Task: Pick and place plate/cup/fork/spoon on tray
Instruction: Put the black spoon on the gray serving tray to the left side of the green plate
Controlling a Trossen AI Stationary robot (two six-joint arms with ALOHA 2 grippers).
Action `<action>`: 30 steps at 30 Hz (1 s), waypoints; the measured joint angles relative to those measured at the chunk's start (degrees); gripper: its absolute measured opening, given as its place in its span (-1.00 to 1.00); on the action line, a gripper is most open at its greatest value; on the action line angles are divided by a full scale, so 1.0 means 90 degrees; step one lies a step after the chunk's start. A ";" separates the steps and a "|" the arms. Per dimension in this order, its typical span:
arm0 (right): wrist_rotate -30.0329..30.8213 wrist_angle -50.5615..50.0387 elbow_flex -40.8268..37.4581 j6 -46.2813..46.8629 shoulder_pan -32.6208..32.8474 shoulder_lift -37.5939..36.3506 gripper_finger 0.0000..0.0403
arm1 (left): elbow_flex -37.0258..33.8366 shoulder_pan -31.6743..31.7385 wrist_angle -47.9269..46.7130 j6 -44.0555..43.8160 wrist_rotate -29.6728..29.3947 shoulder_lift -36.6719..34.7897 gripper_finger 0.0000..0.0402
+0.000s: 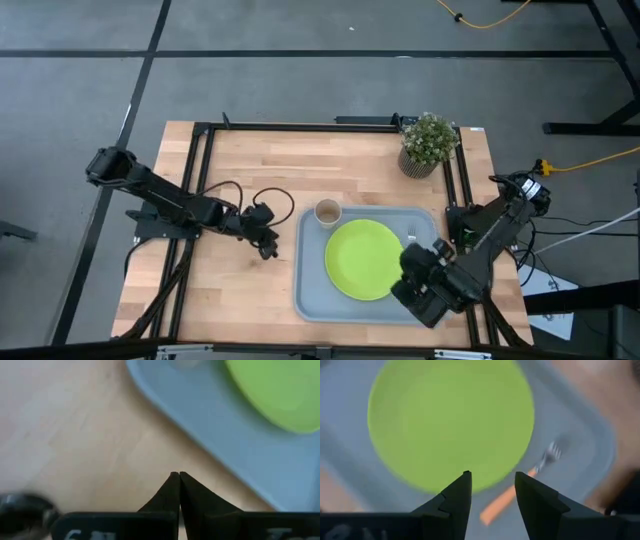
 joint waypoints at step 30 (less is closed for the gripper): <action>0.4841 -0.1059 -0.0005 -0.0129 0.1677 0.0559 -0.23 | 0.1381 0.1532 0.0630 0.2575 0.0897 -0.0009 -1.00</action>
